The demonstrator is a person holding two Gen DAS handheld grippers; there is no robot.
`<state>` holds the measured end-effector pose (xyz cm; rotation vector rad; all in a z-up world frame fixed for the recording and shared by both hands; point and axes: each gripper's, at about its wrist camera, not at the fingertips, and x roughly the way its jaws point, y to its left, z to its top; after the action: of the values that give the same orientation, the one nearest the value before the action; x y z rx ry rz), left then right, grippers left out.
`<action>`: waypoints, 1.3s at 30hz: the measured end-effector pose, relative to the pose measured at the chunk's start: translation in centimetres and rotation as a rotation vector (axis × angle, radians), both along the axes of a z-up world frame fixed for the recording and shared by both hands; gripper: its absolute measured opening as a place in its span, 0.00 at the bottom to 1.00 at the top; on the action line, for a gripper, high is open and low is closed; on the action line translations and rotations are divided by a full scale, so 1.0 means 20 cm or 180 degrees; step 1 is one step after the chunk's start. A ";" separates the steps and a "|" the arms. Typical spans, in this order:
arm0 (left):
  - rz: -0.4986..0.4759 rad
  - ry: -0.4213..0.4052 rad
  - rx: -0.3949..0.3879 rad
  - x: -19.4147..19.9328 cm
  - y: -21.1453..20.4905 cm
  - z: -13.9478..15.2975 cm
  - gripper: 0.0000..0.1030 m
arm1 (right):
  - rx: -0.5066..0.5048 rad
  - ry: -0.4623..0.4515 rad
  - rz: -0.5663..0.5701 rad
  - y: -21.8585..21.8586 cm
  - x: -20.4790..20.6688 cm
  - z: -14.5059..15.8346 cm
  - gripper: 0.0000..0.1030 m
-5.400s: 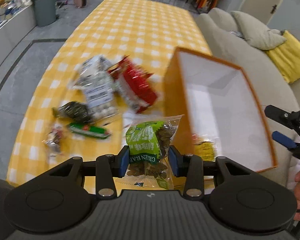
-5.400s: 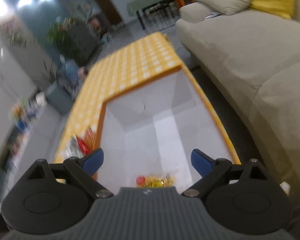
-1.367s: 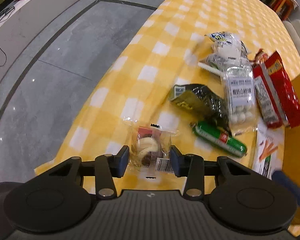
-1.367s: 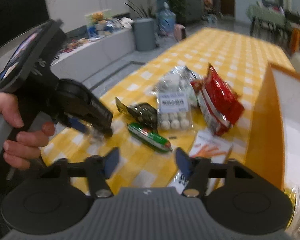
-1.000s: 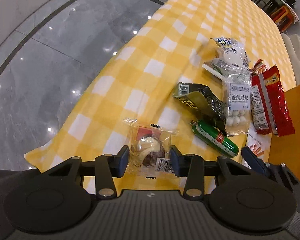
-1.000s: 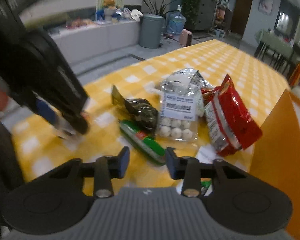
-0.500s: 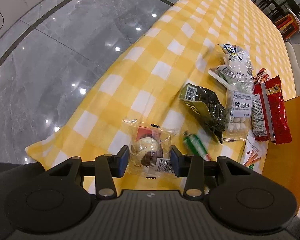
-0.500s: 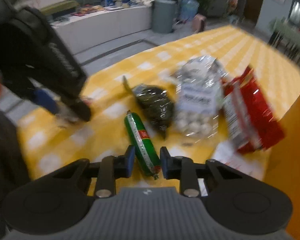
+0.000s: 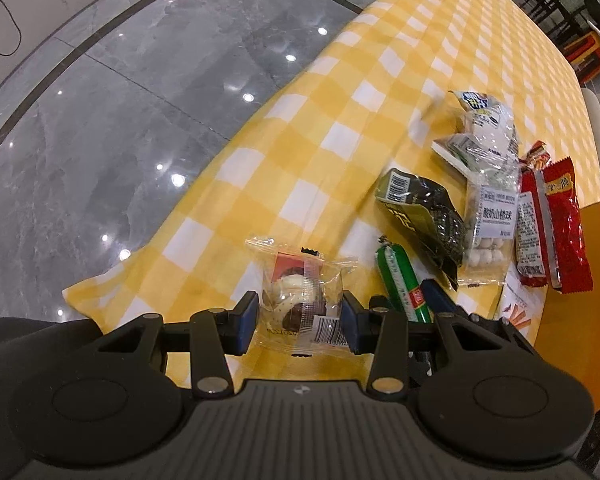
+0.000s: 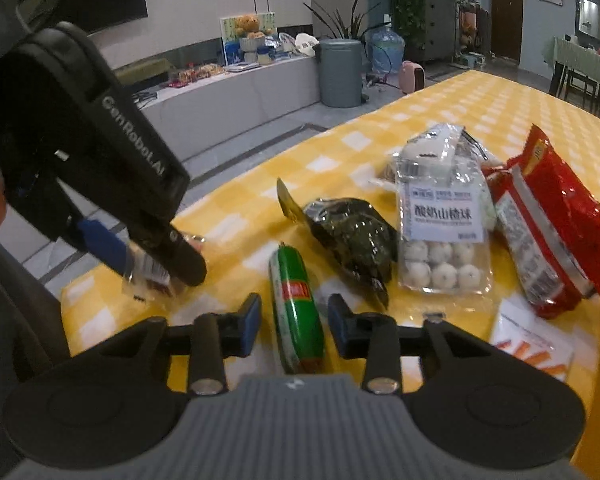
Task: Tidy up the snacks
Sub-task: 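Grasp the green sausage stick with the right tool while left tool grasps wrapped pastry, then carry the sausage stick into the box with the right tool while left tool carries pastry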
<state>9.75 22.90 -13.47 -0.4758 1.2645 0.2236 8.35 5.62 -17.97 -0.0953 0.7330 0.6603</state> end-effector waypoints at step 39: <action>-0.0979 -0.1096 -0.0450 -0.08 -0.62 0.56 0.47 | 0.0894 -0.0296 -0.1099 -0.97 -0.28 0.90 0.19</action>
<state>8.16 10.48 -2.31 -0.4130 1.0014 -0.2020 2.81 -13.73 0.02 0.2525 0.5438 0.4192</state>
